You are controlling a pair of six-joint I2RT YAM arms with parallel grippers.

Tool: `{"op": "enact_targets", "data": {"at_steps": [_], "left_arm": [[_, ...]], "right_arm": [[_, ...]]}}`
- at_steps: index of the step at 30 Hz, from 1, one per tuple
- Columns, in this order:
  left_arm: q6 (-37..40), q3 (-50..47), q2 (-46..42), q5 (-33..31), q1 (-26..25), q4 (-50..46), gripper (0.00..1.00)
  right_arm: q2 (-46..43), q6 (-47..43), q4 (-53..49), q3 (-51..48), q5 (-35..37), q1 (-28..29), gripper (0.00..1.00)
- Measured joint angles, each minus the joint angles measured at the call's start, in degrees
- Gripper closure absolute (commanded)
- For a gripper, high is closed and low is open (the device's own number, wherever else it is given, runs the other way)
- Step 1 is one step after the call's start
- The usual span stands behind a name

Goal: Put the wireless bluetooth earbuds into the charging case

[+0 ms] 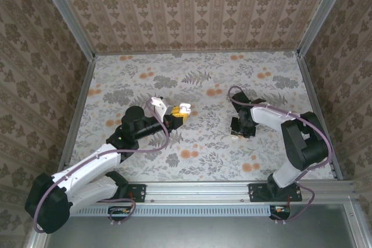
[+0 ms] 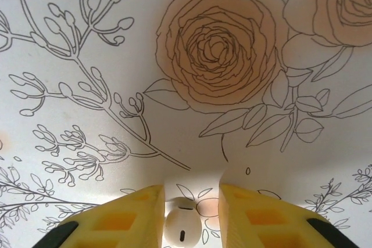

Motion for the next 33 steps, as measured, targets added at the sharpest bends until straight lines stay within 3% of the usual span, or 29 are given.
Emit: {"op": "enact_targets", "data": {"at_steps": [12, 22, 33], "left_arm": [[0.02, -0.20, -0.07, -0.11, 0.00, 0.00, 1.00], [0.00, -0.20, -0.07, -0.31, 0.00, 0.02, 1.00], [-0.13, -0.24, 1.95, -0.31, 0.00, 0.70, 1.00]], "right_arm": [[5.18, -1.62, -0.83, 10.21, -1.57, 11.17, 0.65], [-0.94, -1.99, -1.90, 10.64, -0.55, 11.41, 0.63], [0.79, -4.92, -8.20, 8.87, 4.00, 11.43, 0.60]]}}
